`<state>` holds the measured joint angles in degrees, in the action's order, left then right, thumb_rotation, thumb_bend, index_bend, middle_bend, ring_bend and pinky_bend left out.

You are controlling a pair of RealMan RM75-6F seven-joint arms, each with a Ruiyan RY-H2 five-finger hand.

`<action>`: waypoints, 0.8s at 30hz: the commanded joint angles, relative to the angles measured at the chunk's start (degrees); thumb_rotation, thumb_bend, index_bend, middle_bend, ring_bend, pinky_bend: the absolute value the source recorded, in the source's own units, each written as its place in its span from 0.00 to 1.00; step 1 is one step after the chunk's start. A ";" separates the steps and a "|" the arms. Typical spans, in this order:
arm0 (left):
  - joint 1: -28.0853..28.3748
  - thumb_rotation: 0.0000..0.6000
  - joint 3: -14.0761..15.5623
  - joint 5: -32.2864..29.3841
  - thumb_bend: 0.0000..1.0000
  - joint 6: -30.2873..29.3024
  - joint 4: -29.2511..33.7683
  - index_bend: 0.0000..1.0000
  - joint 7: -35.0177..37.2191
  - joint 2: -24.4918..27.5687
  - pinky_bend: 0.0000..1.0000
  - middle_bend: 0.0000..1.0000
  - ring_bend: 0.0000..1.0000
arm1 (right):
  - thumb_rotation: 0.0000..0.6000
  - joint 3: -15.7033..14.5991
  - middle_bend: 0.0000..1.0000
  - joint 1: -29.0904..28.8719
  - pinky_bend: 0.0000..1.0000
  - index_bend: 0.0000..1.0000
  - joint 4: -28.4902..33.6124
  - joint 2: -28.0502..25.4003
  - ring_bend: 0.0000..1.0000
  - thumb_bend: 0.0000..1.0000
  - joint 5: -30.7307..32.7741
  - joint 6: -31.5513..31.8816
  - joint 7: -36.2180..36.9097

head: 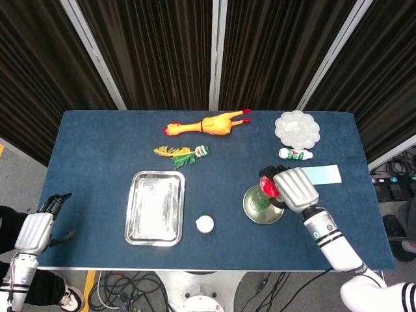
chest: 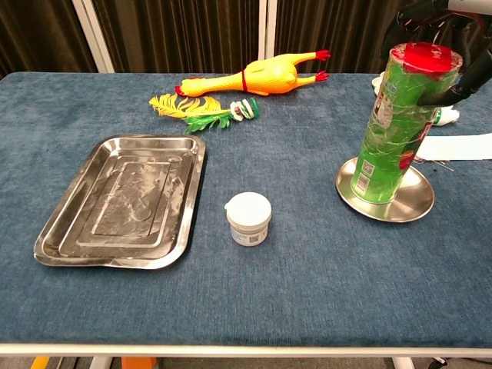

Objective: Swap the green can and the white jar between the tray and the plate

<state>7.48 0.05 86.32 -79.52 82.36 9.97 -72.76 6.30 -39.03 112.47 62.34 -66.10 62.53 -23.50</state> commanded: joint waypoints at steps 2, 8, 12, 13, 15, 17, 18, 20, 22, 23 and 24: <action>0.05 1.00 0.05 0.14 0.18 -0.02 0.11 0.12 -0.10 0.04 0.35 0.15 0.09 | 1.00 -0.01 0.30 0.06 0.34 0.25 0.37 -0.67 0.19 0.05 -0.16 -0.62 0.01; 0.21 1.00 -0.02 0.60 0.18 -0.36 0.72 0.12 -0.41 0.33 0.35 0.15 0.09 | 1.00 0.71 0.20 1.15 0.26 0.12 1.78 -2.51 0.09 0.01 -1.64 0.62 1.45; 0.73 1.00 0.04 1.38 0.18 -0.19 1.72 0.12 -1.02 0.60 0.35 0.15 0.09 | 1.00 1.19 0.18 3.03 0.26 0.09 3.50 -4.95 0.08 0.01 -3.92 3.16 3.31; 0.91 1.00 0.10 1.65 0.18 -0.07 1.99 0.12 -1.17 0.62 0.35 0.15 0.09 | 1.00 1.26 0.18 3.58 0.26 0.09 3.85 -5.52 0.08 0.01 -4.51 3.88 3.81; 1.43 1.00 0.24 2.49 0.18 0.17 2.69 0.12 -1.51 0.63 0.35 0.15 0.09 | 1.00 1.47 0.18 5.04 0.25 0.09 4.36 -6.78 0.08 0.01 -5.99 5.87 5.38; 2.08 1.00 0.23 3.29 0.18 0.47 3.36 0.12 -1.92 0.59 0.35 0.15 0.09 | 1.00 1.68 0.18 6.46 0.25 0.08 4.47 -7.90 0.08 0.01 -7.15 7.76 6.99; 2.66 1.00 0.18 3.85 0.18 0.82 3.95 0.12 -2.15 0.63 0.35 0.15 0.09 | 1.00 1.80 0.18 7.44 0.25 0.08 4.37 -8.65 0.08 0.01 -7.83 9.01 8.13; 3.70 1.00 0.02 4.76 0.18 1.47 4.96 0.12 -2.42 0.62 0.35 0.15 0.09 | 1.00 1.98 0.18 8.92 0.24 0.08 3.98 -9.62 0.08 0.01 -8.61 10.78 10.03; 5.24 1.00 -0.23 6.07 0.18 2.47 6.22 0.12 -3.06 0.37 0.35 0.15 0.09 | 1.00 2.28 0.18 10.52 0.24 0.08 2.94 -10.43 0.08 0.01 -9.18 12.54 12.83; 5.96 1.00 -0.31 6.67 0.18 2.99 6.76 0.12 -3.40 0.13 0.35 0.15 0.09 | 1.00 2.41 0.18 11.12 0.24 0.08 2.36 -10.71 0.08 0.01 -9.21 13.06 14.10; 7.02 1.00 -0.45 7.46 0.18 3.81 7.51 0.12 -3.88 -0.36 0.35 0.15 0.09 | 1.00 2.55 0.18 11.84 0.24 0.08 1.54 -11.04 0.08 0.01 -9.10 13.52 15.68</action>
<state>13.39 -0.17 92.80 -76.66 88.92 6.75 -72.61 8.41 -29.03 115.45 52.43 -74.65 74.37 -10.59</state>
